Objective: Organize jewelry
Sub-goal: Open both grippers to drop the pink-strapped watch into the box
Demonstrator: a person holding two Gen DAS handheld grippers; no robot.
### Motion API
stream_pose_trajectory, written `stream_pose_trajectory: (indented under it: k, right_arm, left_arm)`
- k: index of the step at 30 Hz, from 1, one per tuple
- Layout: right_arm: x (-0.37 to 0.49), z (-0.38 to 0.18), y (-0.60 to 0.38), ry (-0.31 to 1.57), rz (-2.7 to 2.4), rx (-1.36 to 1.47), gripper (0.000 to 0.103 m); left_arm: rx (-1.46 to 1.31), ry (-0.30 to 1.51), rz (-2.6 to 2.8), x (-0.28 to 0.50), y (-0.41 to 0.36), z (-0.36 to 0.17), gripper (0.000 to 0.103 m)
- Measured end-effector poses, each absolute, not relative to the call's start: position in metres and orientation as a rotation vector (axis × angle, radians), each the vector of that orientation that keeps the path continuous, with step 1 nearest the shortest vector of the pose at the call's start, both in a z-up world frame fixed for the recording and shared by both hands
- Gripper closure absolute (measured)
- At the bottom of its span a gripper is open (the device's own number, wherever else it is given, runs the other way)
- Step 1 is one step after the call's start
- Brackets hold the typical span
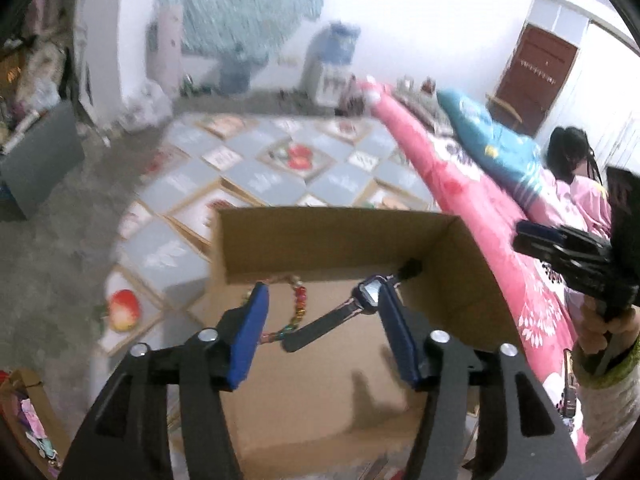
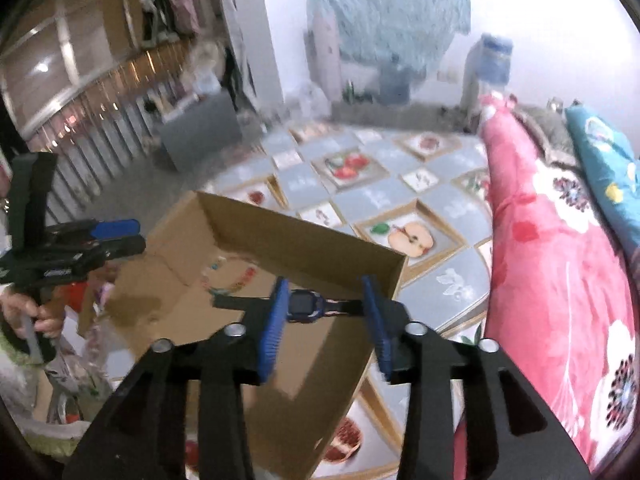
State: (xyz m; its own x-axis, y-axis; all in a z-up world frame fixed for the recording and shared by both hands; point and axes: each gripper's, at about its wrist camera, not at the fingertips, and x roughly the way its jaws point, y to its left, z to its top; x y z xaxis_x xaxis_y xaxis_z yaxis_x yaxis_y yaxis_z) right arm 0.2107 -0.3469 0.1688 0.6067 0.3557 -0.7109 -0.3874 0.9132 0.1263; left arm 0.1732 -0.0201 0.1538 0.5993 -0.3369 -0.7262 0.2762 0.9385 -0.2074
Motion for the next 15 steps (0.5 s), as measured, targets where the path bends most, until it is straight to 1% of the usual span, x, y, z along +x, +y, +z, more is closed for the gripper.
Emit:
stream_pose_trajectory:
  k: [1,4,5,7,9,13,15]
  right_arm:
    - [0.192,0.173,-0.348,0.778,0.459,-0.037,0.063]
    - [0.143,0.168,-0.347,0.727,0.541,-0.025,0.061]
    - [0.131,0.164,-0.346,0.722,0.553,-0.021,0.057]
    - [0.107,0.151,-0.342,0.728,0.576,-0.011,0.052]
    - [0.086,0.130,-0.336,0.765,0.594,0.016,0.049]
    - [0.068,0.085,-0.323,0.894,0.598,0.113,0.049]
    - [0.065,0.058,-0.316,0.982,0.609,0.191,0.053]
  left_arm:
    - [-0.071,0.819,-0.335,0.157,-0.011,0.160,0.042]
    - [-0.059,0.765,-0.287,0.121,0.010,0.164,0.040]
    - [-0.058,0.760,-0.271,0.112,0.015,0.163,0.039]
    - [-0.059,0.763,-0.242,0.093,0.025,0.156,0.038]
    - [-0.062,0.787,-0.211,0.076,0.034,0.140,0.038]
    - [-0.073,0.849,-0.188,0.049,0.038,0.098,0.038]
    - [-0.041,0.886,-0.187,0.038,0.032,0.072,0.038]
